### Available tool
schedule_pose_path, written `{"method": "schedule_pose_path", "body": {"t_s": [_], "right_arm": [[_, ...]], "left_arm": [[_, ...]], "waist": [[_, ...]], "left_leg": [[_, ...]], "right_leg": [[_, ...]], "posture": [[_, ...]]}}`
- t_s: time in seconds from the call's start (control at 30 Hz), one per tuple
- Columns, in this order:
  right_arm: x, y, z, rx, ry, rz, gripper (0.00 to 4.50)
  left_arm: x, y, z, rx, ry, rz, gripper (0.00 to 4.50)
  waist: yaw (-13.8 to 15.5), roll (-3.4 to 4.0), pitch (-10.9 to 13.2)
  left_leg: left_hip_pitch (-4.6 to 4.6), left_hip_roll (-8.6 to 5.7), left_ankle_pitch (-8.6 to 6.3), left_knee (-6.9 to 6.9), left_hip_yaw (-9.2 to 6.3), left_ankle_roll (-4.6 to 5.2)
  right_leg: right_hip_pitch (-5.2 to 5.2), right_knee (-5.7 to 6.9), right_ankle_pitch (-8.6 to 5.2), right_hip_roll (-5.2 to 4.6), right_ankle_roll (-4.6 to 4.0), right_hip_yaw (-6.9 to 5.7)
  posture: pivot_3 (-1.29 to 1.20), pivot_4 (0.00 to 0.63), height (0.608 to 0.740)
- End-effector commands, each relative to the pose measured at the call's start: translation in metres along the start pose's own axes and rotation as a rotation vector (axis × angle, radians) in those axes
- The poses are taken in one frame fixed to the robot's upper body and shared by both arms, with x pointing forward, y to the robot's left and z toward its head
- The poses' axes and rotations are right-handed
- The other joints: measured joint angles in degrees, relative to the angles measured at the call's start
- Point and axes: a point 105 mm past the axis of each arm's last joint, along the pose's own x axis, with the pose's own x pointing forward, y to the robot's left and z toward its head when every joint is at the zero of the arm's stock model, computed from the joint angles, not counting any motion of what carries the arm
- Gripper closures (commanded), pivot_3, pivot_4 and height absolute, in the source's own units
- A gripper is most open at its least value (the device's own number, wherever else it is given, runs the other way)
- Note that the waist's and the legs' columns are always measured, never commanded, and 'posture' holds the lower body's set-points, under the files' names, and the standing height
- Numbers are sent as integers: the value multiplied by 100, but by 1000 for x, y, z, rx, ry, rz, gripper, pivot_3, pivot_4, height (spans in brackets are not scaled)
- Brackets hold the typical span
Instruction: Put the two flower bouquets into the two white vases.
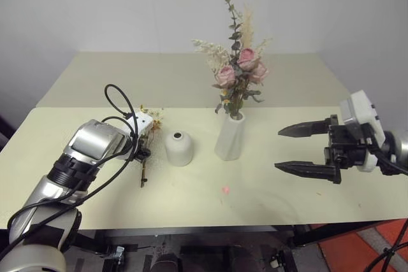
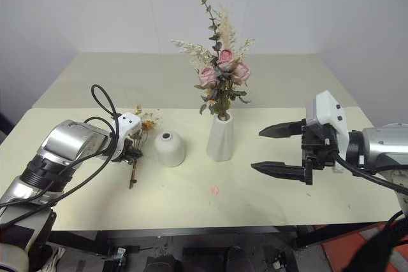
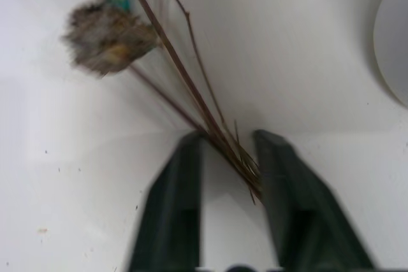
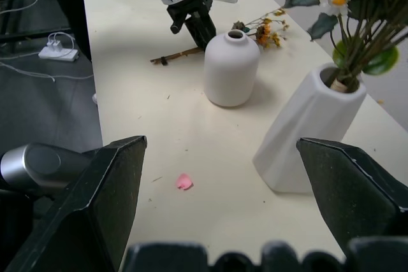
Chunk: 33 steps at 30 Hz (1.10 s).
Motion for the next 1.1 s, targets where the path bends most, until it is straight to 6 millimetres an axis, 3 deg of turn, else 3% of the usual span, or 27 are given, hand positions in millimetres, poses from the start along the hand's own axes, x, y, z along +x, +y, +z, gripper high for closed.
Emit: {"method": "schedule_pose_path", "body": {"t_s": [0.03,0.23,0.33,0.47,0.57,0.73,0.87,1.1], "right_arm": [[-14,-5,21,-13,-71,-40,0],[-22,-18,27,26,-104,-109,0],[-26,-23,30,46,-134,-135,0],[-26,-24,26,63,-132,-137,0],[-26,-21,22,66,-117,-121,0],[-32,-20,16,93,-100,-114,0],[-29,-4,10,102,-68,-34,0],[-30,6,5,87,-34,12,0]], "left_arm": [[-10,13,-4,24,-13,61,4478],[-27,32,-2,-36,-109,145,4478],[-50,41,25,-59,-338,145,4478],[-96,45,72,-134,-775,79,4478],[-140,35,98,-177,-1134,-99,4478],[-169,-3,115,-112,-1331,-432,4478],[-175,-24,126,-65,-1385,-623,4478],[-154,-48,121,61,-1305,-748,4478]], "waist": [[-16,0,0],[18,-3,2],[29,-7,5],[66,-9,6],[91,-10,6],[89,-10,6],[92,-10,6],[32,-10,6]], "left_leg": [[0,1,0,0,0,0],[-4,0,-3,-1,0,5],[-13,-1,-3,0,0,5],[-25,-1,-3,2,-3,5],[-33,-4,-3,8,-3,5],[-36,-7,-4,11,-2,7],[-30,-6,-4,11,-2,7],[-22,-7,-5,11,-1,8]], "right_leg": [[0,0,3,1,-5,1],[0,-6,9,-3,-16,-1],[-7,-7,13,-6,-22,-2],[-10,-12,14,-11,-24,-11],[-10,-15,16,-15,-23,-13],[-10,-14,17,-15,-23,-11],[-5,-12,16,-12,-22,-11],[2,-14,15,-11,-20,-7]], "posture": [[0,150,740],[0,150,740],[0,150,740],[0,150,740],[0,150,740],[0,150,740],[0,150,740],[0,150,740]]}}
